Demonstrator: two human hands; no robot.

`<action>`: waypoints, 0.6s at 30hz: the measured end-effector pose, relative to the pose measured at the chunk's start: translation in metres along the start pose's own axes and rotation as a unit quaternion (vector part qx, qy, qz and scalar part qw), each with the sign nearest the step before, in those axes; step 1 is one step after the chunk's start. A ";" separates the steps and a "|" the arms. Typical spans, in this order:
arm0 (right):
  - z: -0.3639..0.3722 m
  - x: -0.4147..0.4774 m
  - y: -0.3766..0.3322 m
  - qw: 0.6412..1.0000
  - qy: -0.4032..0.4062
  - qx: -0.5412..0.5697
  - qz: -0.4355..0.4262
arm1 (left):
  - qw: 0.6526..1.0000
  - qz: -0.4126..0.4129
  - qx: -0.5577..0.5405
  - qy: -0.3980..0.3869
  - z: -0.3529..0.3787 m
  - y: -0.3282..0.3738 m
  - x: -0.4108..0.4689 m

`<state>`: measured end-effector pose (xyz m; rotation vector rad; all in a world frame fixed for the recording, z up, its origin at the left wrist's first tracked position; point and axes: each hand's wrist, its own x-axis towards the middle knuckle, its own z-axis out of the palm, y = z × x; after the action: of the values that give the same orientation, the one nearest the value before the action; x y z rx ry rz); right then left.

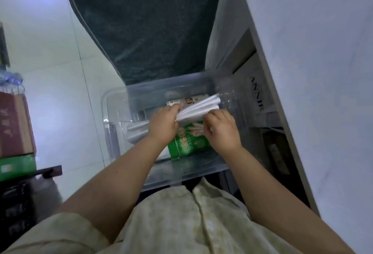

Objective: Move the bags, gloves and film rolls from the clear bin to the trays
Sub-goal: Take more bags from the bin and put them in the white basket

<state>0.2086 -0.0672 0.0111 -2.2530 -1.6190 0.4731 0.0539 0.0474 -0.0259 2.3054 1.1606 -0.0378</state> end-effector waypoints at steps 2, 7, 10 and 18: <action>-0.020 -0.012 -0.018 0.999 0.042 -0.024 0.005 | 0.999 0.030 -0.009 0.011 -0.026 0.001 -0.009; -0.051 -0.062 -0.066 0.987 0.138 -0.064 0.048 | 0.990 0.132 -0.026 0.039 -0.079 0.019 -0.031; -0.069 -0.099 -0.086 0.978 0.179 -0.085 0.071 | 0.980 0.198 -0.020 0.033 -0.106 0.044 -0.045; -0.145 -0.219 -0.094 0.927 0.302 -0.143 0.172 | 0.930 0.366 -0.027 -0.006 -0.151 0.183 -0.103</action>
<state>0.1279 -0.2568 0.1989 -2.5492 -1.0306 -0.3892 0.0944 -0.0412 0.2133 2.5346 0.2299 0.2520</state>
